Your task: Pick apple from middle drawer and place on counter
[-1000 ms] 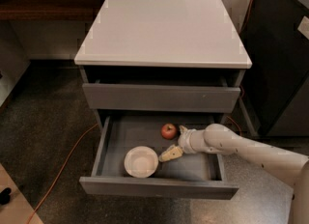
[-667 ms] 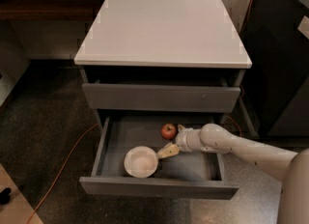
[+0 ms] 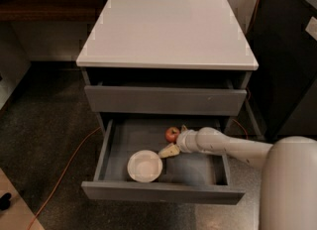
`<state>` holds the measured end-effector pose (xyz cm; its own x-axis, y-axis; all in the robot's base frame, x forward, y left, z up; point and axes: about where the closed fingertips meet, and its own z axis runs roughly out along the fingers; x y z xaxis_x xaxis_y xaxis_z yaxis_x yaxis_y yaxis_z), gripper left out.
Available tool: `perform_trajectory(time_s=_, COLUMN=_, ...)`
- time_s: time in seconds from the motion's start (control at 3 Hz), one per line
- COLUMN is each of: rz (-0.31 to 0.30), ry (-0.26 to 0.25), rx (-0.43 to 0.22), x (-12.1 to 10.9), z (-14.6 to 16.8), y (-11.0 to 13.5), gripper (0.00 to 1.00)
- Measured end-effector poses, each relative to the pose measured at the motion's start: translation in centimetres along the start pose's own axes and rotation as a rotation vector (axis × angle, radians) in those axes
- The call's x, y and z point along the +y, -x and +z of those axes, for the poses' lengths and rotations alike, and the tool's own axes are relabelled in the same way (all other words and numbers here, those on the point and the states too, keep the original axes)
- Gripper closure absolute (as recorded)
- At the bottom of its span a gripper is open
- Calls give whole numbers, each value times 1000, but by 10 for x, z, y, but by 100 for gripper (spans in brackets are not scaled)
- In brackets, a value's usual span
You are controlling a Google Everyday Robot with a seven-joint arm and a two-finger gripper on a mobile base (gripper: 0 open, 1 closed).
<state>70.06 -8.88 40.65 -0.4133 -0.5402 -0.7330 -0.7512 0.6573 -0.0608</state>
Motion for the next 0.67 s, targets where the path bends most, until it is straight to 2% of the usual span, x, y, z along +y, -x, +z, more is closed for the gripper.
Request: perform_trajectory(time_s=0.67, rz=35, ry=-35, rx=-34, x=-26, z=22, y=-4, gripper=0)
